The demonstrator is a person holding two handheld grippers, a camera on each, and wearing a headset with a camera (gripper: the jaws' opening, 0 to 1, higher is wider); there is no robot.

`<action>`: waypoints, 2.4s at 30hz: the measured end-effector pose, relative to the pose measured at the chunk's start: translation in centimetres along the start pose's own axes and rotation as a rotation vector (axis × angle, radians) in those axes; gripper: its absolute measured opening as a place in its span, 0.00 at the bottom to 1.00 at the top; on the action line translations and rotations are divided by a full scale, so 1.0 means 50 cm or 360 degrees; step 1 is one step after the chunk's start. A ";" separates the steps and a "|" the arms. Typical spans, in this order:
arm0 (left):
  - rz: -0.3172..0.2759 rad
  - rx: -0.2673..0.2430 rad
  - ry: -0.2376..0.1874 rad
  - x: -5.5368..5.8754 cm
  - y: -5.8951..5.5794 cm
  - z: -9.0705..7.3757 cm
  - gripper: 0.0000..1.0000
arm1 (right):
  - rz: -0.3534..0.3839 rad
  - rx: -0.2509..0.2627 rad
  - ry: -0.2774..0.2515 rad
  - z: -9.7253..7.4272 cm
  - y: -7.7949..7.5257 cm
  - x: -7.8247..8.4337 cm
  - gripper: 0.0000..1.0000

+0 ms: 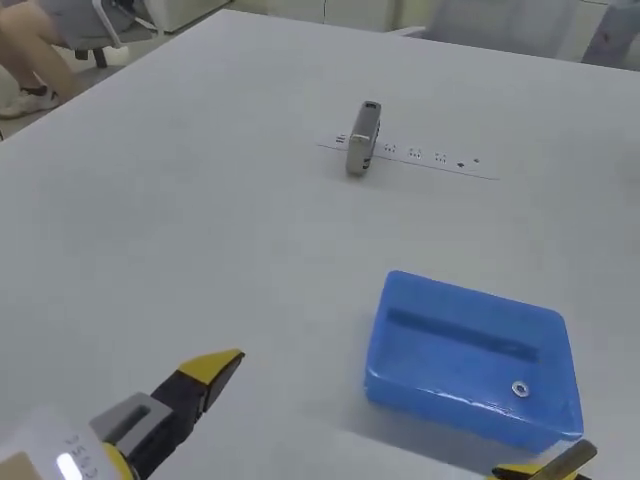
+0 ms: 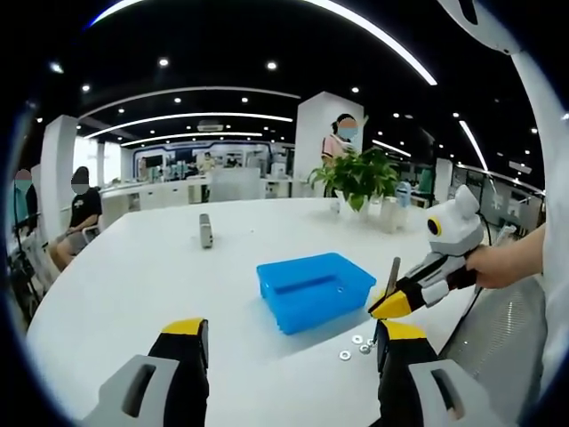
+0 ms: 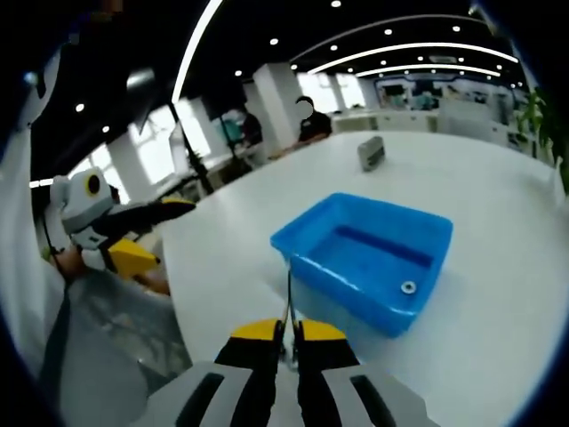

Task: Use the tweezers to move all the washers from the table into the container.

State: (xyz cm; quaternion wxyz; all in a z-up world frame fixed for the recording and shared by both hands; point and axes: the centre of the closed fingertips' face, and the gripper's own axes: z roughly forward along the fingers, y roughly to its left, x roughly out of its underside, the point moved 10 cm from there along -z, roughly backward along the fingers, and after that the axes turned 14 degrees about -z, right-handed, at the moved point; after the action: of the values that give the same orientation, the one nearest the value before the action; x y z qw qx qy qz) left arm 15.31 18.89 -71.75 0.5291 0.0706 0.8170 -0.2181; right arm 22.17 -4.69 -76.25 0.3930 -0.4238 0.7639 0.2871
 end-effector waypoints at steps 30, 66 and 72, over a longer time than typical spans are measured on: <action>0.0030 -0.0004 0.0016 0.001 0.000 -0.001 0.77 | -0.0466 -0.0093 0.0085 0.004 0.040 -0.001 0.05; 0.0034 0.0025 0.0010 0.000 -0.004 -0.001 0.76 | -0.0241 0.0126 -0.0194 -0.036 -0.058 -0.102 0.03; 0.0039 0.0021 0.0012 0.000 -0.003 0.000 0.76 | -0.0051 0.0240 -0.0198 -0.026 -0.099 -0.104 0.03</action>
State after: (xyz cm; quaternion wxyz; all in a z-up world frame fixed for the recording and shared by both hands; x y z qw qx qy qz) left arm 15.24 18.75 -71.71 0.5282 0.0848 0.8166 -0.2167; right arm 27.73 -5.87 -71.70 0.4749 -0.3865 0.7506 0.2484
